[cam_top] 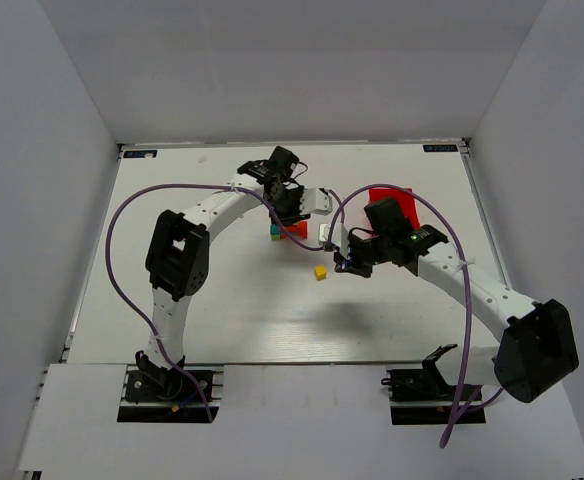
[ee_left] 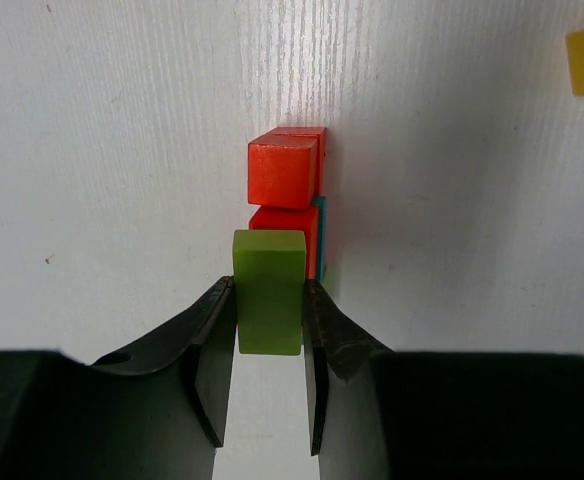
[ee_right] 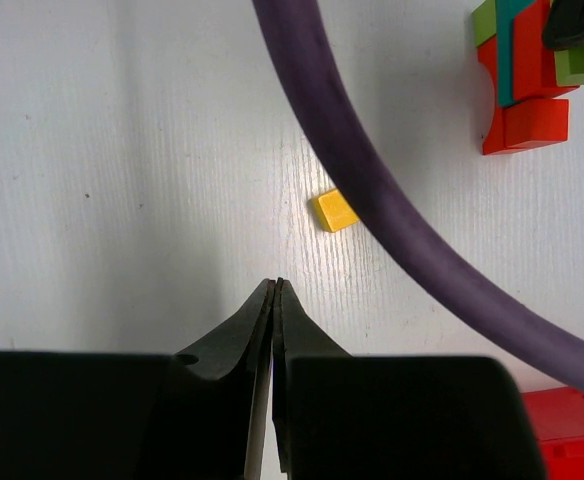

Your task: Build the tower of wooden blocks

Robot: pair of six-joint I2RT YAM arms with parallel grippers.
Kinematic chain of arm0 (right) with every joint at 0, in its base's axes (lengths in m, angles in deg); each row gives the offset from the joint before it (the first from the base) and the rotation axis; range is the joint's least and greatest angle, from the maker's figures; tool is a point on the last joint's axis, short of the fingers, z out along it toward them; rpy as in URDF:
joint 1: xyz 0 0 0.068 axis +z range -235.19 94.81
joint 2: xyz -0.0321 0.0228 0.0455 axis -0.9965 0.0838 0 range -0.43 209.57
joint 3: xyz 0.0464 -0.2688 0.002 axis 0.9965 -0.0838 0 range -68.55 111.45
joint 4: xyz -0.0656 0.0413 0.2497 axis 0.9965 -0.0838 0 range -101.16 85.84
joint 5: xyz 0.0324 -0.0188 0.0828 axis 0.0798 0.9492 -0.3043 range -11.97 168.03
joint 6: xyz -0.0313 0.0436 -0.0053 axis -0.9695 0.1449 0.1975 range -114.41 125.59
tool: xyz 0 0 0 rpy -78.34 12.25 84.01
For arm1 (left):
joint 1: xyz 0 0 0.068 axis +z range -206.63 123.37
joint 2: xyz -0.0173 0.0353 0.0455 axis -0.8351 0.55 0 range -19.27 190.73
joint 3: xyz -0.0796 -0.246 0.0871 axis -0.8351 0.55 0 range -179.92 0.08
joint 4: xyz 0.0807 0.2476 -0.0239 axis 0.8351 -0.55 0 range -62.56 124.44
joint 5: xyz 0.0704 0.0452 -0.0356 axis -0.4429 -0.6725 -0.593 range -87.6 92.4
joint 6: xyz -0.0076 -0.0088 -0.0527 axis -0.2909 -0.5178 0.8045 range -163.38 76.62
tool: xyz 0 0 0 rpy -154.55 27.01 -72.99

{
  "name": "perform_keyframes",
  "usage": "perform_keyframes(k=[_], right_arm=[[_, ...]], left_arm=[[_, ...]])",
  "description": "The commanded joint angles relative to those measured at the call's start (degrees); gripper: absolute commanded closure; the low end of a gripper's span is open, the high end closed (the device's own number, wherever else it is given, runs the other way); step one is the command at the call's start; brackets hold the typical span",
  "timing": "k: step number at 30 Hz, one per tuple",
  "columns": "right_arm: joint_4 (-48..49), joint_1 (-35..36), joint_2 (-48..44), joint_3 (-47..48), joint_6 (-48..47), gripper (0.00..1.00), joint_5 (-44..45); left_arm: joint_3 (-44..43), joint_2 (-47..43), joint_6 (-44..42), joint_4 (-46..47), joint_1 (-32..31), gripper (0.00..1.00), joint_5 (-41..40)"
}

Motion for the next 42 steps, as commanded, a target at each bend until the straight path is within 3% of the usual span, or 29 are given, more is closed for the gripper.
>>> perform_keyframes(k=[1, 42], right_arm=[[0.48, 0.14, -0.78, -0.21, -0.79, 0.93, -1.43], [0.14, 0.14, 0.18, -0.21, -0.88, 0.93, -1.34]], left_arm=[[-0.67, -2.18, -0.45, -0.01, 0.06, 0.9, 1.16], [1.97, -4.29, 0.6, 2.1, 0.06, 0.64, -0.95]])
